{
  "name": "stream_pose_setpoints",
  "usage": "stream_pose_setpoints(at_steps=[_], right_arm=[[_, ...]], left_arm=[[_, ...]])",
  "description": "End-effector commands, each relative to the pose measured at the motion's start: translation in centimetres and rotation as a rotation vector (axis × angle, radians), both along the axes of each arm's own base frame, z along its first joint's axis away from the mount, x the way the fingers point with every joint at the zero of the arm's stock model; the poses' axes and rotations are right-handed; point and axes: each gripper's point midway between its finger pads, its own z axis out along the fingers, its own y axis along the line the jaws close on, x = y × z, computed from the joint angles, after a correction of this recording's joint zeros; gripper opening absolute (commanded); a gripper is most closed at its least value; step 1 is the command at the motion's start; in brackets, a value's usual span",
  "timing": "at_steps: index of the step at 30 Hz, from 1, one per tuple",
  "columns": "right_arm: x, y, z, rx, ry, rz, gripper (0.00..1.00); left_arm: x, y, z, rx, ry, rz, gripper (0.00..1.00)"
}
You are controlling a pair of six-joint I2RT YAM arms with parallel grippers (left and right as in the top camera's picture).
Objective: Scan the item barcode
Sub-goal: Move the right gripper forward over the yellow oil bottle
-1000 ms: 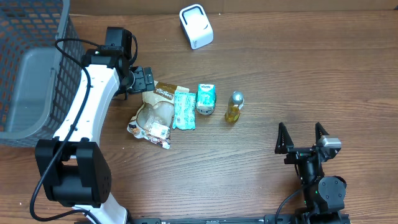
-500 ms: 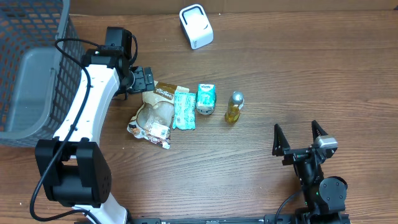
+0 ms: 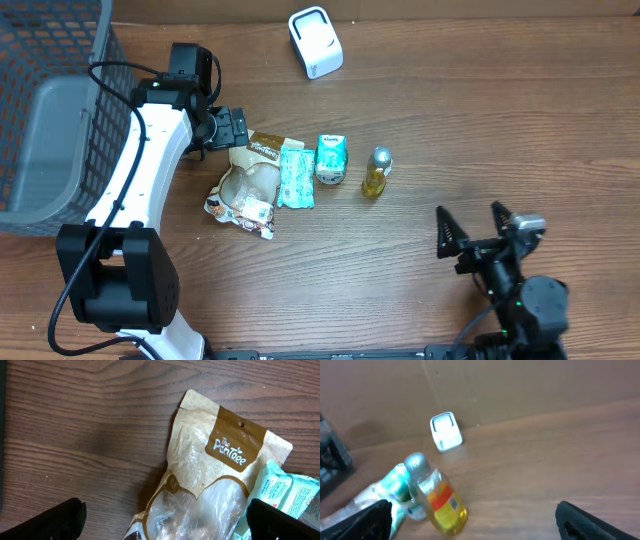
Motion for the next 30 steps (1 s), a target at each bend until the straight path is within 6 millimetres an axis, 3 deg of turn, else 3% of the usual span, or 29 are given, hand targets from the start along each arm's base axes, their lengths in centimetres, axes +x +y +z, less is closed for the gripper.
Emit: stream_pose_setpoints(at_steps=[1, 9, 15, 18, 25, 27, 30], right_arm=[[-0.4, -0.9, 6.7, 0.009, -0.037, -0.052, 1.0], [1.4, -0.7, 13.6, -0.03, 0.205, -0.051, 1.0], [3.9, -0.2, 14.8, -0.067, 0.495, -0.038, 1.0], [5.6, 0.8, 14.3, -0.062, 0.591, 0.001, 1.0], [8.1, 4.1, 9.0, 0.007, 0.824, 0.156, 1.0], [8.7, 4.6, 7.7, 0.019, 0.874, 0.172, 0.92], [9.7, 5.1, 5.6, 0.078, 0.962, 0.154, 0.88]], left_arm=[[0.3, 0.2, 0.7, 0.01, -0.021, 0.006, 1.0], [0.3, 0.2, 0.7, 0.01, -0.021, 0.006, 1.0], [0.3, 0.2, 0.7, 0.01, -0.021, 0.006, 0.99], [0.3, 0.2, 0.7, 0.01, -0.021, 0.006, 1.0], [0.3, 0.2, 0.7, 0.009, -0.021, 0.006, 1.0], [0.3, 0.2, 0.7, 0.01, -0.021, 0.006, 1.0], [0.3, 0.2, 0.7, 0.01, -0.021, 0.006, 1.0]])
